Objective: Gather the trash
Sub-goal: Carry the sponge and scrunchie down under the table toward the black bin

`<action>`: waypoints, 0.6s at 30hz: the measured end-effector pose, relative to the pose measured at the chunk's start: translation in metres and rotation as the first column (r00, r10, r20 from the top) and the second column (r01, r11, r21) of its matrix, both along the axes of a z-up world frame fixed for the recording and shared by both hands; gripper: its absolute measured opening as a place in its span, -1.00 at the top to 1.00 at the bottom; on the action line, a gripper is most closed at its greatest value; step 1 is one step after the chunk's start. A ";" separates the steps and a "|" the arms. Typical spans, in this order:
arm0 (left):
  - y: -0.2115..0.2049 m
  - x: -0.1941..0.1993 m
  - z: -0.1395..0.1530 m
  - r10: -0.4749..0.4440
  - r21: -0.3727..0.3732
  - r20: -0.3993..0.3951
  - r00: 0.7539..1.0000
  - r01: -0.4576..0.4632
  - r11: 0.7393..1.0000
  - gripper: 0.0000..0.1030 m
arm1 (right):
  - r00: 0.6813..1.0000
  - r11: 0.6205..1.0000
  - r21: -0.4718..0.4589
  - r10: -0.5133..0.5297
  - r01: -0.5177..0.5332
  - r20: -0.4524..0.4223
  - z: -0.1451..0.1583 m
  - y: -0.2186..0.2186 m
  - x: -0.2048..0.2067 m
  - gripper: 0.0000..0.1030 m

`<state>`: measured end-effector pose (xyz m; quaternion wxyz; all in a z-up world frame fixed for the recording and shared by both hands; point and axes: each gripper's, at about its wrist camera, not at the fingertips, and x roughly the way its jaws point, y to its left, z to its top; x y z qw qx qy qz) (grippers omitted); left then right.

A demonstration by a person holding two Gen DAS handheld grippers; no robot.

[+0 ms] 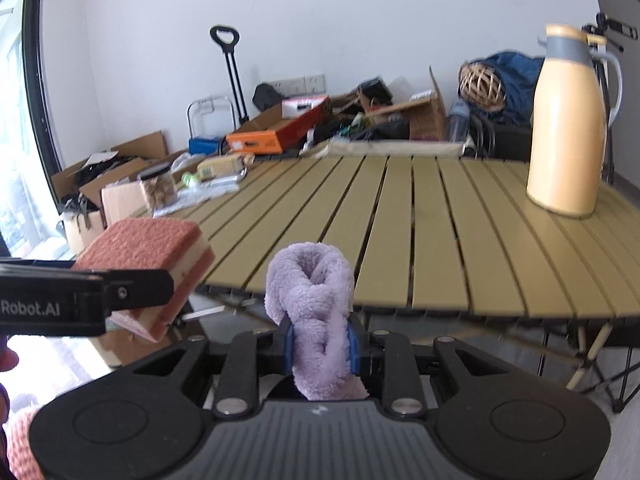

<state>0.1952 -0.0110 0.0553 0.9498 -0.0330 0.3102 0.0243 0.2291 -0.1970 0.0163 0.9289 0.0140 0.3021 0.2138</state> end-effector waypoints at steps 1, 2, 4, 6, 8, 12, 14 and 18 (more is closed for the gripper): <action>0.001 -0.001 -0.004 0.001 -0.001 -0.009 1.000 -0.001 1.000 -0.92 | 1.000 1.000 -0.006 0.005 -0.005 -0.011 -0.006 0.001 -0.002 0.53; 0.002 -0.003 -0.009 0.002 -0.002 -0.020 1.000 -0.002 1.000 -0.92 | 1.000 1.000 -0.014 0.008 -0.009 -0.022 -0.012 0.002 -0.005 0.53; 0.006 -0.004 -0.019 0.006 -0.009 -0.041 0.999 -0.007 1.000 -0.92 | 0.999 1.000 -0.020 0.013 -0.014 -0.047 -0.024 0.003 -0.008 0.53; 0.008 -0.004 -0.029 0.010 -0.015 -0.067 0.998 -0.011 1.000 -0.92 | 0.997 1.000 -0.020 0.014 -0.016 -0.074 -0.037 0.002 -0.010 0.53; 0.010 -0.003 -0.041 0.017 -0.016 -0.095 0.995 -0.019 1.000 -0.92 | 0.995 1.000 -0.024 0.015 -0.017 -0.103 -0.049 0.002 -0.013 0.53; 0.013 -0.002 -0.063 0.023 -0.018 -0.137 0.990 -0.026 0.999 -0.92 | 0.988 0.999 -0.034 0.016 -0.021 -0.155 -0.074 0.003 -0.017 0.53; 0.016 0.001 -0.077 0.031 -0.024 -0.168 0.985 -0.035 0.999 -0.91 | 0.983 0.999 -0.040 0.015 -0.022 -0.181 -0.085 0.003 -0.018 0.53; 0.022 0.007 -0.101 0.050 -0.023 -0.221 0.974 -0.056 0.998 -0.91 | 0.973 0.999 -0.049 0.011 -0.023 -0.232 -0.108 0.002 -0.018 0.53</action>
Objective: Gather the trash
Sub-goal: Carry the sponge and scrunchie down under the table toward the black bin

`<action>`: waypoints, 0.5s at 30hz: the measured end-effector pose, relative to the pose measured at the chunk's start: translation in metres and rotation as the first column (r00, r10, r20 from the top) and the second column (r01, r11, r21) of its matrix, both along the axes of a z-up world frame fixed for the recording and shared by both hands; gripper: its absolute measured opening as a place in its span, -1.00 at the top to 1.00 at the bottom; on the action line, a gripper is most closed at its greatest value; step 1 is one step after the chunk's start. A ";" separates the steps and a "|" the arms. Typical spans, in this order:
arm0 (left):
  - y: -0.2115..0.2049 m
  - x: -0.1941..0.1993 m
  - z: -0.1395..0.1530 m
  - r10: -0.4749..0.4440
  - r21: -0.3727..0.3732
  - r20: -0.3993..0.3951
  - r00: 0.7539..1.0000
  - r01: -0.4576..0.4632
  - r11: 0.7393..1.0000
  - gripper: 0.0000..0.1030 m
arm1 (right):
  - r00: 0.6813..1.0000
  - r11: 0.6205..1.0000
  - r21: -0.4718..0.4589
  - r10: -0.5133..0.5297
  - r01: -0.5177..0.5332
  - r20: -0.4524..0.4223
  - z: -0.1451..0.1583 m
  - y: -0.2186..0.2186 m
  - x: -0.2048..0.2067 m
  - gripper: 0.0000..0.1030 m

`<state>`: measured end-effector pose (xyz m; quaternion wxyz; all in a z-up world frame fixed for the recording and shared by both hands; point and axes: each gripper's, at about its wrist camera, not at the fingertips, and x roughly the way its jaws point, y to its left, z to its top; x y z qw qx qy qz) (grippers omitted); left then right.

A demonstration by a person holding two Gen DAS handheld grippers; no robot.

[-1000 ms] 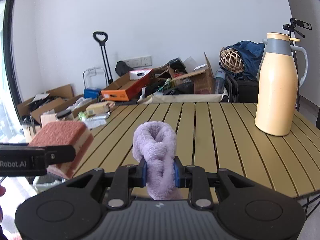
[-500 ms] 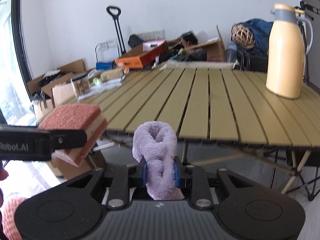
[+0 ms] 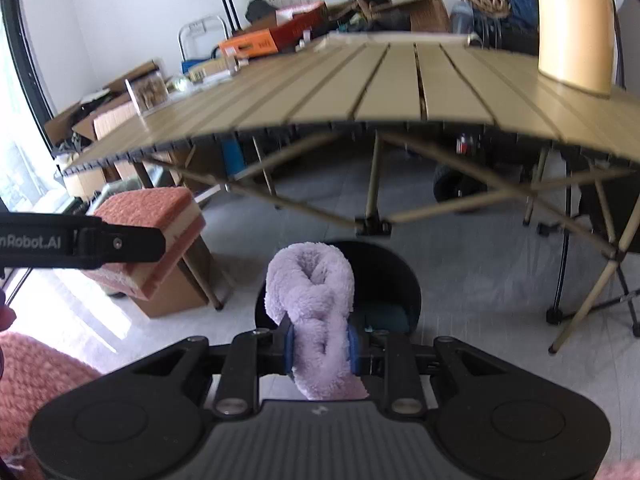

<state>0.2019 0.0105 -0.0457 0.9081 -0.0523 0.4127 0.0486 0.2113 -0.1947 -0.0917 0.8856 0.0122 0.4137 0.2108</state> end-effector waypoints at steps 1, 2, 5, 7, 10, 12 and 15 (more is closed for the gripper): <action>0.002 0.002 -0.006 0.004 -0.001 -0.013 1.000 -0.004 1.000 -0.91 | 1.000 1.000 -0.004 -0.001 0.001 -0.014 -0.006 0.000 0.001 0.53; 0.004 0.003 -0.010 0.009 -0.001 -0.024 1.000 -0.009 1.000 -0.91 | 1.000 1.000 -0.009 -0.004 0.003 -0.026 -0.010 -0.001 0.002 0.53; 0.009 0.009 -0.022 0.019 0.001 -0.053 0.998 -0.019 1.000 -0.91 | 0.998 1.000 -0.014 -0.008 0.007 -0.055 -0.024 -0.001 0.004 0.53; 0.012 0.014 -0.030 0.025 0.000 -0.070 0.997 -0.026 1.000 -0.91 | 0.997 1.000 -0.023 -0.008 0.007 -0.071 -0.032 -0.001 0.005 0.54; 0.014 0.019 -0.044 0.031 -0.011 -0.099 0.995 -0.032 0.999 -0.91 | 0.997 0.999 -0.045 -0.010 0.006 -0.082 -0.042 -0.002 0.005 0.54; 0.016 0.022 -0.056 0.035 -0.020 -0.122 0.992 -0.038 0.999 -0.91 | 0.996 0.998 -0.059 -0.015 0.010 -0.089 -0.047 -0.002 0.004 0.53; 0.020 0.025 -0.073 0.048 -0.031 -0.151 0.987 -0.053 0.998 -0.91 | 0.994 0.997 -0.079 -0.030 0.022 -0.101 -0.054 -0.005 0.006 0.53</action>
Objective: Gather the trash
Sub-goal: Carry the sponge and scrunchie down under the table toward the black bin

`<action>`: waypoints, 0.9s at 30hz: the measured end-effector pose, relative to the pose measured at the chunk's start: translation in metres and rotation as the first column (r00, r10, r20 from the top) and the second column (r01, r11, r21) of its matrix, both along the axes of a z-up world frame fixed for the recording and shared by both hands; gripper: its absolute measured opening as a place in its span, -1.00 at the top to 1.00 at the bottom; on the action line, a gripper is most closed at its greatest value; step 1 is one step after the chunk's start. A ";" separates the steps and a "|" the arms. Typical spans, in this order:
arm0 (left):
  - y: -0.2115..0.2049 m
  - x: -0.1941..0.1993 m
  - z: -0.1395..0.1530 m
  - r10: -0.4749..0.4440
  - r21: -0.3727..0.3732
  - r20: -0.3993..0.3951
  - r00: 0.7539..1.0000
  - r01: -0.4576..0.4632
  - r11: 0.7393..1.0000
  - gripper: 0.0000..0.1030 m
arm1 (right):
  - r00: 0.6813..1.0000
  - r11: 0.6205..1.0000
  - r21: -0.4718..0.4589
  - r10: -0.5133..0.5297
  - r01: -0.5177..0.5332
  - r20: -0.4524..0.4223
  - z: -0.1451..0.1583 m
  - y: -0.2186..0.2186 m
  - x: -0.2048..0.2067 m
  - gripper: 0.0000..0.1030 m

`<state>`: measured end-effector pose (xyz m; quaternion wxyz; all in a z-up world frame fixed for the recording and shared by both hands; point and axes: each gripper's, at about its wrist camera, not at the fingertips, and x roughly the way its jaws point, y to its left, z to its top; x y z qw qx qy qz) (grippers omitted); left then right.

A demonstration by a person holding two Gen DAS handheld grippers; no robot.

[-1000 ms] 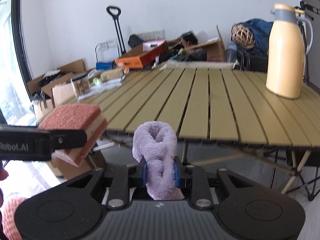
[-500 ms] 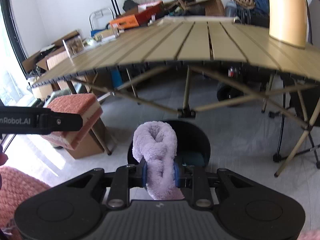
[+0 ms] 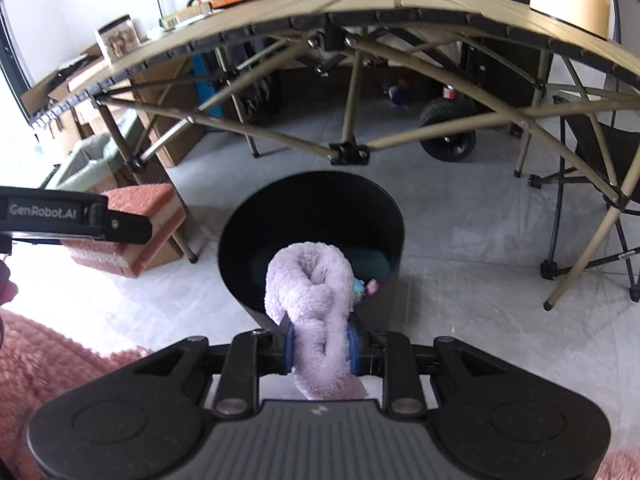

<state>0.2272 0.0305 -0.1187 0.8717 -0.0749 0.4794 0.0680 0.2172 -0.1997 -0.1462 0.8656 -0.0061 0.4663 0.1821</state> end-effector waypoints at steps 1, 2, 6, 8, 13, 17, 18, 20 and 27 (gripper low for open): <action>0.002 0.001 -0.006 0.006 -0.003 -0.006 1.000 -0.006 1.000 -0.91 | 1.000 1.000 -0.003 -0.005 0.005 -0.005 -0.002 -0.001 0.001 0.53; 0.004 0.002 -0.011 0.011 -0.003 -0.009 1.000 -0.011 1.000 -0.91 | 1.000 1.000 -0.006 -0.011 0.011 -0.009 -0.004 -0.002 0.002 0.53; 0.013 0.006 -0.028 0.034 -0.032 -0.034 0.999 -0.035 0.999 -0.91 | 1.000 1.000 -0.019 -0.026 0.026 -0.017 -0.010 -0.007 0.004 0.53; 0.018 0.010 -0.034 0.043 -0.044 -0.051 0.998 -0.045 0.998 -0.91 | 0.999 0.999 -0.022 -0.034 0.034 -0.021 -0.013 -0.009 0.006 0.53; 0.027 0.014 -0.041 0.048 -0.065 -0.063 0.997 -0.052 0.997 -0.91 | 0.999 0.999 -0.018 -0.048 0.047 -0.022 -0.013 -0.007 0.014 0.54; 0.033 0.014 -0.043 0.061 -0.055 -0.064 0.996 -0.065 0.996 -0.91 | 0.999 0.999 -0.012 -0.047 0.047 -0.014 -0.010 -0.001 0.025 0.54; 0.034 0.015 -0.044 0.065 -0.052 -0.063 0.996 -0.069 0.996 -0.91 | 0.999 0.999 -0.013 -0.045 0.045 -0.012 -0.010 0.002 0.029 0.54; 0.038 0.015 -0.044 0.075 -0.049 -0.062 0.995 -0.078 0.996 -0.91 | 0.999 0.999 -0.013 -0.040 0.040 -0.012 -0.010 0.008 0.035 0.54; 0.054 0.018 -0.048 0.105 -0.060 -0.074 0.992 -0.110 0.992 -0.91 | 1.000 1.000 -0.011 -0.011 0.011 -0.011 -0.011 0.033 0.060 0.53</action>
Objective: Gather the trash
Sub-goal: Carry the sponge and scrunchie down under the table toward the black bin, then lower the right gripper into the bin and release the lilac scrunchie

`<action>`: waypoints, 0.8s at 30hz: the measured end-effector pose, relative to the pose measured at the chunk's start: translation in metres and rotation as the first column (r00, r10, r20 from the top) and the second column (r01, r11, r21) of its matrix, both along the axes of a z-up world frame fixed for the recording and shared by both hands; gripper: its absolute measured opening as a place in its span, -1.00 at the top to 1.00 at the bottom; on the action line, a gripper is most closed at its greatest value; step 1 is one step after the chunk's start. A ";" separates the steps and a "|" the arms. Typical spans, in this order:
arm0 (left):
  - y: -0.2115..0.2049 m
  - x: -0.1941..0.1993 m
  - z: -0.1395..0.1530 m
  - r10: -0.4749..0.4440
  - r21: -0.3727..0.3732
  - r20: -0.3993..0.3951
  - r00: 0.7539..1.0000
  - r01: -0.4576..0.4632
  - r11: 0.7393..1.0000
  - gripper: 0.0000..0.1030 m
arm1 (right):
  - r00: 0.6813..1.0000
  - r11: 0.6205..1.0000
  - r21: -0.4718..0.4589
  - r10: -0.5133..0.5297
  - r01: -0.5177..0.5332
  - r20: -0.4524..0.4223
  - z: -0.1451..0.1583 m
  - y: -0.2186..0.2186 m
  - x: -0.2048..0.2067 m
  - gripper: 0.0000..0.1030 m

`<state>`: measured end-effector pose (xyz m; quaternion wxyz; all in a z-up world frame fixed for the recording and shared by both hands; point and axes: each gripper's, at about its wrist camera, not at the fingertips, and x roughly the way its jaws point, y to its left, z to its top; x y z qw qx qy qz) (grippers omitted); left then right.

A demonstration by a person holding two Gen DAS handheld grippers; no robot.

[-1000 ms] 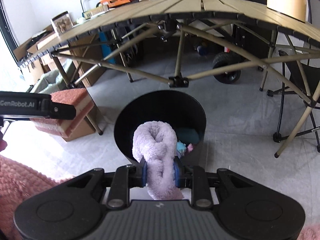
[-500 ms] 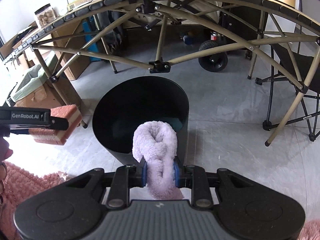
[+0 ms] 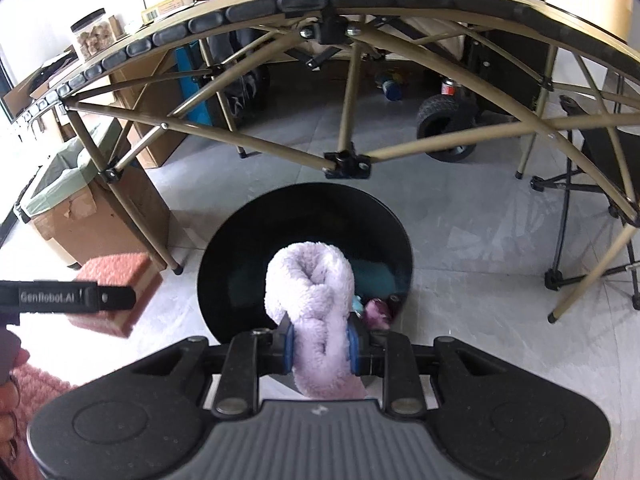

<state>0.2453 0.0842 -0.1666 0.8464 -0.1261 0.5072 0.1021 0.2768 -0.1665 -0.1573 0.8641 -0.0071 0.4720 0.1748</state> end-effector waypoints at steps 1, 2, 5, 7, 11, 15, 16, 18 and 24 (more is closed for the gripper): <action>0.002 0.001 0.000 0.003 -0.001 0.000 1.000 -0.003 1.000 -0.91 | 1.000 1.000 0.001 0.002 -0.002 0.000 0.000 0.004 0.004 0.53; 0.004 0.001 -0.001 0.008 -0.001 0.001 1.000 -0.008 1.000 -0.91 | 1.000 1.000 0.002 0.005 -0.005 0.000 0.000 0.007 0.007 0.53; 0.011 0.002 -0.002 0.024 -0.001 -0.001 1.000 -0.024 1.000 -0.91 | 1.000 1.000 0.005 0.017 -0.017 0.001 -0.001 0.018 0.017 0.53; 0.015 0.004 -0.003 0.033 -0.001 -0.005 0.999 -0.033 0.999 -0.91 | 1.000 1.000 0.006 0.023 -0.023 -0.002 -0.003 0.025 0.023 0.53; 0.022 0.005 -0.004 0.053 0.004 -0.006 0.999 -0.053 0.999 -0.91 | 0.999 1.000 0.004 0.031 -0.031 -0.011 -0.008 0.037 0.033 0.53; 0.027 0.006 -0.004 0.068 0.019 -0.003 0.998 -0.068 0.998 -0.91 | 0.999 0.999 -0.001 0.040 -0.040 -0.020 -0.014 0.047 0.041 0.53; 0.028 0.006 -0.004 0.071 0.022 -0.002 0.997 -0.071 0.997 -0.91 | 0.999 0.999 -0.002 0.041 -0.041 -0.023 -0.015 0.049 0.043 0.53; 0.029 0.006 -0.004 0.074 0.026 -0.001 0.997 -0.074 0.997 -0.91 | 0.999 0.999 -0.006 0.045 -0.045 -0.026 -0.018 0.054 0.046 0.53; 0.033 0.007 -0.006 0.083 0.030 -0.008 0.996 -0.083 0.996 -0.91 | 0.998 0.998 -0.018 0.052 -0.052 -0.035 -0.024 0.058 0.049 0.53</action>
